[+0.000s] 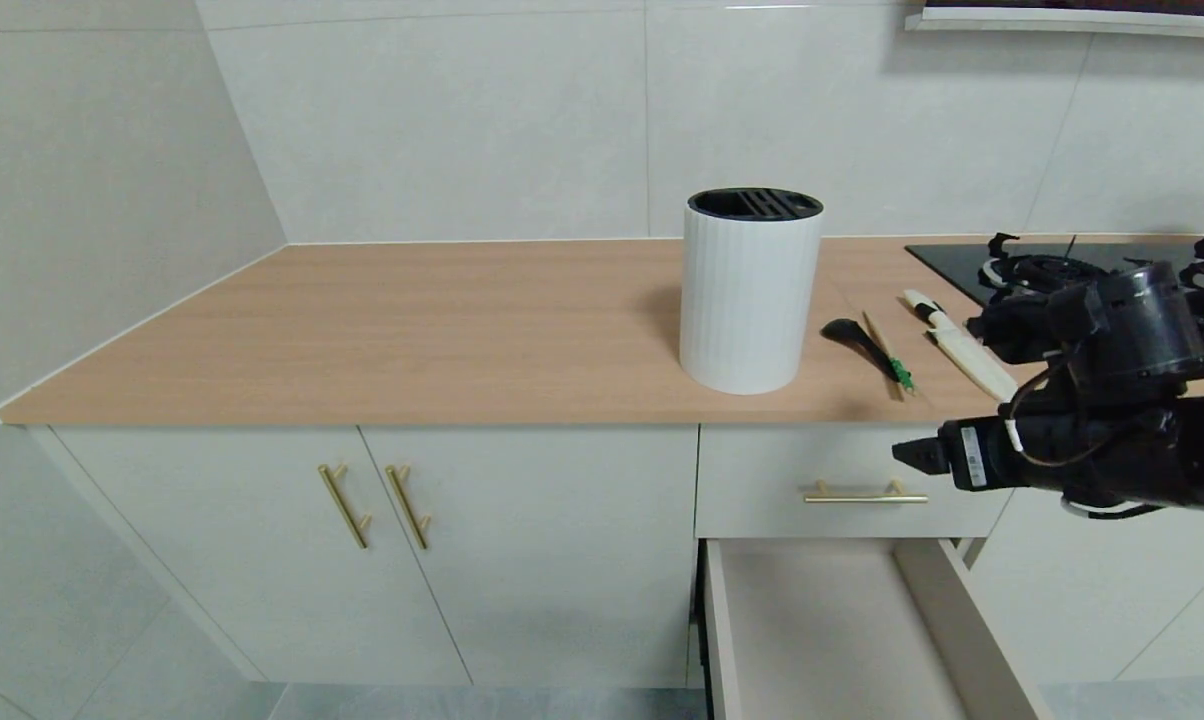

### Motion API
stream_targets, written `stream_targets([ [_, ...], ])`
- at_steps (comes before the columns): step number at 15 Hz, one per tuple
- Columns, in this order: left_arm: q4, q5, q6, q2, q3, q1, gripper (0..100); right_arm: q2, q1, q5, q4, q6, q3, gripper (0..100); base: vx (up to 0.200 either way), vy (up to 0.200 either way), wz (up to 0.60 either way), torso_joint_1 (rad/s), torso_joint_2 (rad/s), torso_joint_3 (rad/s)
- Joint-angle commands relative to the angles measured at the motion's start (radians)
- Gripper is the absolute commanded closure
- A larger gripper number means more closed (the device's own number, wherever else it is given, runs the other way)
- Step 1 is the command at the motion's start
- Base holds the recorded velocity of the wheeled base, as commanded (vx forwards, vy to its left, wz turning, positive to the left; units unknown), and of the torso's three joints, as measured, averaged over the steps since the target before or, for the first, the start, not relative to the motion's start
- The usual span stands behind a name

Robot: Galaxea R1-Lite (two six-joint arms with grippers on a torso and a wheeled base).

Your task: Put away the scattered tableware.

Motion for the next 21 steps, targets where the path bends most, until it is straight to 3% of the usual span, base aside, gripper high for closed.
stream_targets([
  [1, 0.000, 0.000, 0.000, 0.002, 0.000, 0.000, 0, 0.079, 0.001, -0.002, 0.116, 0.029, -0.231, 0, 0.000, 0.000, 0.00, 0.000, 0.00, 0.000],
  [4, 0.000, 0.000, 0.000, 0.002, 0.000, 0.000, 0, 0.151, 0.003, -0.004, 0.195, 0.169, -0.377, 0, 0.000, 0.000, 0.00, 0.000, 0.00, 0.000],
  [10, 0.000, 0.000, 0.000, 0.002, 0.000, 0.000, 0, 0.243, -0.028, -0.042, 0.199, 0.256, -0.475, 0, 0.000, 0.000, 0.00, 0.000, 0.00, 0.000],
  [13, 0.000, 0.000, -0.002, 0.002, 0.000, 0.000, 0, 0.321, -0.066, -0.088, 0.210, 0.261, -0.521, 0, 0.000, 0.000, 0.00, 0.000, 0.00, 0.000],
  [21, 0.000, 0.000, -0.002, 0.002, 0.000, 0.000, 0, 0.404, -0.099, -0.091, 0.204, 0.268, -0.555, 0, 0.000, 0.000, 0.00, 0.000, 0.00, 0.000],
])
